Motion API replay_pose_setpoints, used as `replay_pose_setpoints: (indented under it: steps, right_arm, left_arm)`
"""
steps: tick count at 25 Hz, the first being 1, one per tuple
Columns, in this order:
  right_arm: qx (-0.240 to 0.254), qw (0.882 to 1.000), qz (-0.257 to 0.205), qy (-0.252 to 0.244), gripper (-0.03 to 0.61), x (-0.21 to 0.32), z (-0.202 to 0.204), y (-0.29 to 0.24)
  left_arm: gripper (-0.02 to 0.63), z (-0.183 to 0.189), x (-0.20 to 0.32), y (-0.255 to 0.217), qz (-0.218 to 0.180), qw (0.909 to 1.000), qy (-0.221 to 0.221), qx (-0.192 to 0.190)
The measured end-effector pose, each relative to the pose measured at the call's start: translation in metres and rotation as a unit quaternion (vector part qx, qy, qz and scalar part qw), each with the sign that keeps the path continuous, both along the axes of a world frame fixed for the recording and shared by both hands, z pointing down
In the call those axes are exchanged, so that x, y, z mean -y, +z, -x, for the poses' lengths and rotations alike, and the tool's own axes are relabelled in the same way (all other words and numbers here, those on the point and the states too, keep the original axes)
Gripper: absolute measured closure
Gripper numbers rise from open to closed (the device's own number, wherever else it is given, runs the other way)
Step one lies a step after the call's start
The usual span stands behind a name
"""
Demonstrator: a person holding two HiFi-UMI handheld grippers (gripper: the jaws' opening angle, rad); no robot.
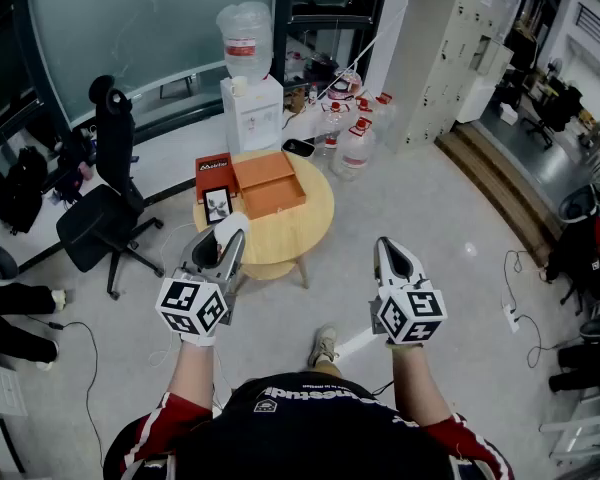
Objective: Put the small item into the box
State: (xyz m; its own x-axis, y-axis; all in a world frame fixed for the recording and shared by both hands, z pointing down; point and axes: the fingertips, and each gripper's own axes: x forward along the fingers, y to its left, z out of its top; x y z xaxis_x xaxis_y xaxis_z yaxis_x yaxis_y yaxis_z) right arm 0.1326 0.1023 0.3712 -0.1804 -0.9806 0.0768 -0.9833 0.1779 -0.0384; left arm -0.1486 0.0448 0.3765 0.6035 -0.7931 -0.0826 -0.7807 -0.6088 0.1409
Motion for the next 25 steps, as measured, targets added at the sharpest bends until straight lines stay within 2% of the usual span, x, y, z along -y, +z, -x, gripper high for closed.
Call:
replay_pose_setpoints:
  steps: [7,14,25]
  right_arm:
    - [-0.003,1.0,0.0,-0.007,0.551,-0.003,0.005,-0.002]
    - [-0.005,1.0,-0.004,-0.003,0.551,-0.006,0.007,-0.003]
    - [0.02,1.0,-0.006,-0.007,0.551,-0.014,0.007,-0.003]
  left_arm:
    - [0.44,0.006,-0.004,-0.003,-0.002,0.9999,-0.005,-0.016]
    - [0.44,0.005,-0.006,-0.004,-0.005,0.9999,0.001,-0.011]
    - [0.44,0.003,-0.007,-0.003,-0.001,0.9999,0.008,-0.015]
